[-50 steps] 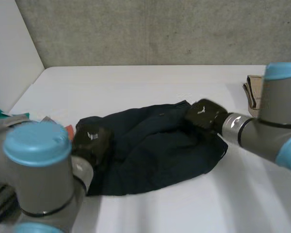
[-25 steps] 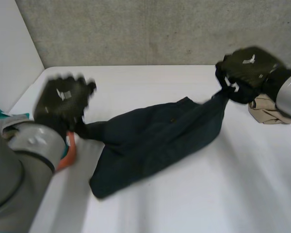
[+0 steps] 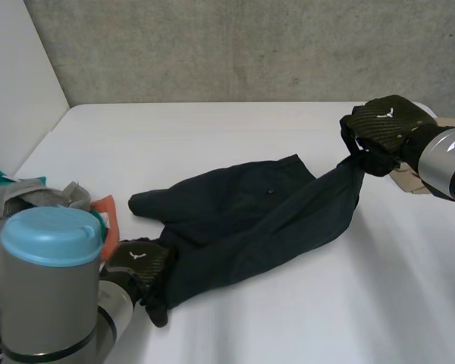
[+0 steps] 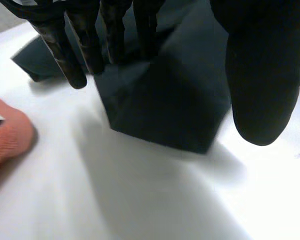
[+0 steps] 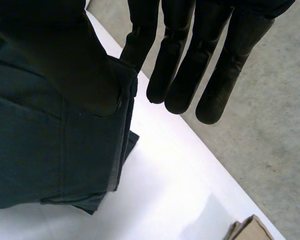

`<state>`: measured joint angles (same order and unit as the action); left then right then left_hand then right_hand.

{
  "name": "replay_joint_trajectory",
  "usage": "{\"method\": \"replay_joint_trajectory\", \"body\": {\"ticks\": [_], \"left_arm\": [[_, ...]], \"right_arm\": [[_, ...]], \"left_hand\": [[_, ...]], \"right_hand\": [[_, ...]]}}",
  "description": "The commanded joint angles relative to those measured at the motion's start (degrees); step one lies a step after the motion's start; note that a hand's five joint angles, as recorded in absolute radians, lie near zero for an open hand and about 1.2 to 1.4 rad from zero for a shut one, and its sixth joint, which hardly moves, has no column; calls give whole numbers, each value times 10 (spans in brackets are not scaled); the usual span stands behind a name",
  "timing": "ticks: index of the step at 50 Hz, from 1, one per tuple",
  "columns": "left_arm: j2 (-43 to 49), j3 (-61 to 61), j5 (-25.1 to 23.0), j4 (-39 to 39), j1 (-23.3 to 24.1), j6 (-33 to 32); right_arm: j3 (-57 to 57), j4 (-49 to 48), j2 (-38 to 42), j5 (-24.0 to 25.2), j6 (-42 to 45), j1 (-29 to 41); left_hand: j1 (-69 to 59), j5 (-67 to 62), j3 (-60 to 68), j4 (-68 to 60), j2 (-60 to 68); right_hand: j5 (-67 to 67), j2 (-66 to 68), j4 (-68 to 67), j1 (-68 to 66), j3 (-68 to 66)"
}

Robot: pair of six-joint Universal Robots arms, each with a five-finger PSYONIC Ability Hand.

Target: Fold the laundry.

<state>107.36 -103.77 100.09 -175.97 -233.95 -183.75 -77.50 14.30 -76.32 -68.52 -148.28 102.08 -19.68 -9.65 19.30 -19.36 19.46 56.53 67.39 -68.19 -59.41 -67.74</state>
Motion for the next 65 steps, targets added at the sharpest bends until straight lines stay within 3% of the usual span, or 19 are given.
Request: {"method": "replay_joint_trajectory", "body": {"ticks": [1,2,3,4,10,15,22,27,33,41,44,47,53,54,56,57,58,59,65], "left_arm": [[51,25,-2,-46,7,-3],[57,29,0,-54,7,-3],[68,36,6,-69,7,-6],[73,40,11,-75,7,-7],[58,73,65,-75,11,-11],[-95,111,74,-45,6,-55],[-209,238,75,5,10,-128],[-237,332,76,20,4,-140],[-223,399,71,22,-4,-144],[-50,463,35,13,-41,-174],[36,522,29,-18,-45,-180],[132,597,27,-68,-48,-191],[320,740,20,-158,-49,-284],[354,760,15,-196,-48,-303],[379,771,9,-237,-49,-315],[392,777,6,-261,-49,-322],[400,781,5,-277,-50,-324],[409,781,4,-303,-51,-329],[385,724,40,-300,-48,-330]], "right_arm": [[-2,-3,-2,-9,0,0],[-5,-3,-2,-9,0,-1],[-5,-3,-2,-9,0,-1],[-6,-3,-2,-10,0,-2],[-1,3,-6,-12,5,-4],[3,22,-45,-11,33,-6],[72,29,-137,-20,34,-5],[124,28,-177,-28,5,-6],[161,22,-163,-29,-27,-14],[184,-1,-36,-31,-68,-9],[210,-38,34,-70,-68,15],[241,-108,114,-145,-61,45],[259,-260,250,-185,-57,62],[261,-287,268,-192,-56,65],[268,-326,296,-206,-50,71],[280,-360,325,-221,-34,80],[283,-371,333,-229,-26,84],[288,-378,343,-237,-17,87],[276,-358,320,-250,0,95]], "left_hand": [[-224,-225,228,-228,227],[-302,-302,305,-305,304],[-499,-499,503,-502,501],[-602,-602,606,-605,604],[-603,-604,607,-606,605],[-603,-604,607,-606,605],[-603,-604,607,-606,605],[-603,-604,607,-606,605],[-603,-604,607,-606,605],[-603,-604,607,-606,605],[-603,-604,607,-606,605],[-603,-604,607,-606,605],[-603,-604,607,-606,605],[-354,-354,357,-357,356],[74,74,-70,71,-72],[97,96,-93,94,-95],[45,45,-41,42,-43],[97,96,-93,94,-95],[97,96,-93,94,-95]], "right_hand": [[135,126,-118,-206,-123],[135,126,-118,-206,-123],[135,126,-118,-206,-123],[135,126,-118,-206,-123],[135,126,-118,-206,-123],[135,126,-118,-206,-123],[135,126,-118,-206,-123],[135,126,-118,-206,-123],[135,126,-118,-206,-123],[135,126,-118,-206,-123],[135,126,-118,-206,-123],[135,126,-118,-206,-123],[135,126,-118,-206,-123],[112,103,-95,-183,-100],[-488,-496,504,416,500],[-565,-574,582,494,577],[-565,-574,582,494,577],[-565,-574,582,494,577],[-565,-574,582,494,577]]}}
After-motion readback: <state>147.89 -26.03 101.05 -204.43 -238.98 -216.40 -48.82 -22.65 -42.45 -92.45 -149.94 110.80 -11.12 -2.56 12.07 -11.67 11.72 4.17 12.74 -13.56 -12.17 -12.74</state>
